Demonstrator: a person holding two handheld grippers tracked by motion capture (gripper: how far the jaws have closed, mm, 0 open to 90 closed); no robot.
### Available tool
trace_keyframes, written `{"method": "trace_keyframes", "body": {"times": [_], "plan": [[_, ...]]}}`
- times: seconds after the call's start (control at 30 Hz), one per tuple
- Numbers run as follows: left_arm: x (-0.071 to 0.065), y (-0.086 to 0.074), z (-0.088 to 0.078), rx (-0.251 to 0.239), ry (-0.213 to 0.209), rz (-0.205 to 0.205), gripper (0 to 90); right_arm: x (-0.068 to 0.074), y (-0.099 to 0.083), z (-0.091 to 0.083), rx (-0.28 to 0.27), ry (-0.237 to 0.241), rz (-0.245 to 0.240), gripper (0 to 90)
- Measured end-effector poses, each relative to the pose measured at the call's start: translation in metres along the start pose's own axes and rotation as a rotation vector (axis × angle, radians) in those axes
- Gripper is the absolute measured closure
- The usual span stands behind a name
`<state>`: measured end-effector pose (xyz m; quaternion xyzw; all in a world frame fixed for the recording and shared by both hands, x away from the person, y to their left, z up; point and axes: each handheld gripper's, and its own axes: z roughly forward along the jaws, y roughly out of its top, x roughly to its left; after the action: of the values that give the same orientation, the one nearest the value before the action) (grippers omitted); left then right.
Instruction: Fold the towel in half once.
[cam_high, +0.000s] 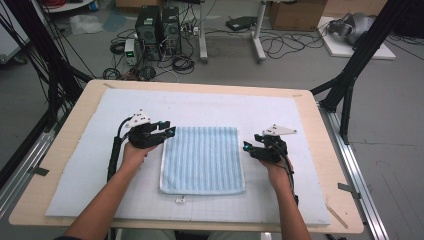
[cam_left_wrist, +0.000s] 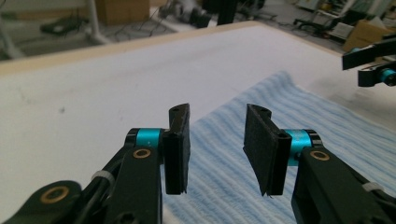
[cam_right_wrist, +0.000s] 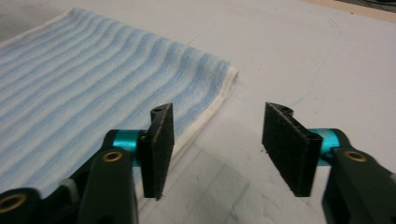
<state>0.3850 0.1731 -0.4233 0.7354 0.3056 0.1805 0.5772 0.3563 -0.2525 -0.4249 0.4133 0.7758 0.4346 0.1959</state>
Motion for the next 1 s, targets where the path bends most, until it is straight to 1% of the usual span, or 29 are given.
{"method": "trace_keyframes", "body": {"times": [0.03,0.07,0.1,0.17,0.2,0.3,0.37,0.4,0.5,0.6,0.63,0.67,0.7,0.73,0.83,0.9,1.0], "plan": [[-0.001,0.0,-0.002,-0.003,-0.008,-0.01,57.5,0.0,-0.002,-0.003,-0.004,-0.003,0.001,34.9],[-0.003,0.0,-0.004,-0.002,-0.004,-0.019,53.5,0.0,-0.003,-0.006,-0.011,-0.006,0.004,32.2],[-0.004,0.0,-0.006,-0.004,-0.001,-0.033,49.0,0.0,-0.004,-0.009,-0.018,-0.001,0.013,30.4],[-0.005,-0.001,-0.011,-0.008,0.004,-0.057,40.3,0.001,-0.007,-0.015,-0.04,-0.002,0.007,27.9],[-0.006,-0.001,-0.013,-0.012,0.01,-0.061,36.7,0.001,-0.009,-0.019,-0.045,0.003,0.016,25.5],[-0.009,-0.002,-0.021,-0.029,0.031,-0.087,26.7,0.003,-0.012,-0.025,-0.058,0.006,0.02,17.9],[-0.01,-0.003,-0.026,-0.041,0.044,-0.11,21.2,0.004,-0.013,-0.029,-0.074,0.013,0.035,12.7],[-0.01,-0.003,-0.029,-0.045,0.047,-0.122,17.8,0.004,-0.014,-0.031,-0.075,0.008,0.037,11.5],[-0.012,-0.004,-0.035,-0.064,0.044,-0.126,17.0,0.004,-0.016,-0.035,-0.088,-0.004,0.035,11.4],[-0.013,-0.006,-0.037,-0.048,0.051,-0.127,17.1,0.006,-0.017,-0.04,-0.108,-0.015,0.042,11.4],[-0.012,-0.006,-0.037,-0.042,0.051,-0.135,17.3,0.006,-0.017,-0.041,-0.115,-0.02,0.039,11.3],[-0.012,-0.007,-0.037,-0.04,0.051,-0.146,17.2,0.006,-0.017,-0.042,-0.115,-0.026,0.031,11.3],[-0.012,-0.008,-0.036,-0.04,0.056,-0.147,17.3,0.006,-0.017,-0.043,-0.115,-0.026,0.029,11.3],[-0.012,-0.008,-0.037,-0.038,0.061,-0.145,17.2,0.005,-0.017,-0.043,-0.114,-0.032,0.029,11.3],[-0.011,-0.01,-0.037,-0.032,0.07,-0.158,17.3,0.003,-0.019,-0.043,-0.107,-0.039,0.034,11.3],[-0.012,-0.01,-0.039,-0.033,0.078,-0.166,17.3,0.003,-0.02,-0.044,-0.101,-0.034,0.036,11.3],[-0.01,-0.011,-0.039,-0.029,0.081,-0.173,17.3,0.002,-0.02,-0.044,-0.109,-0.03,0.038,11.3]]}}
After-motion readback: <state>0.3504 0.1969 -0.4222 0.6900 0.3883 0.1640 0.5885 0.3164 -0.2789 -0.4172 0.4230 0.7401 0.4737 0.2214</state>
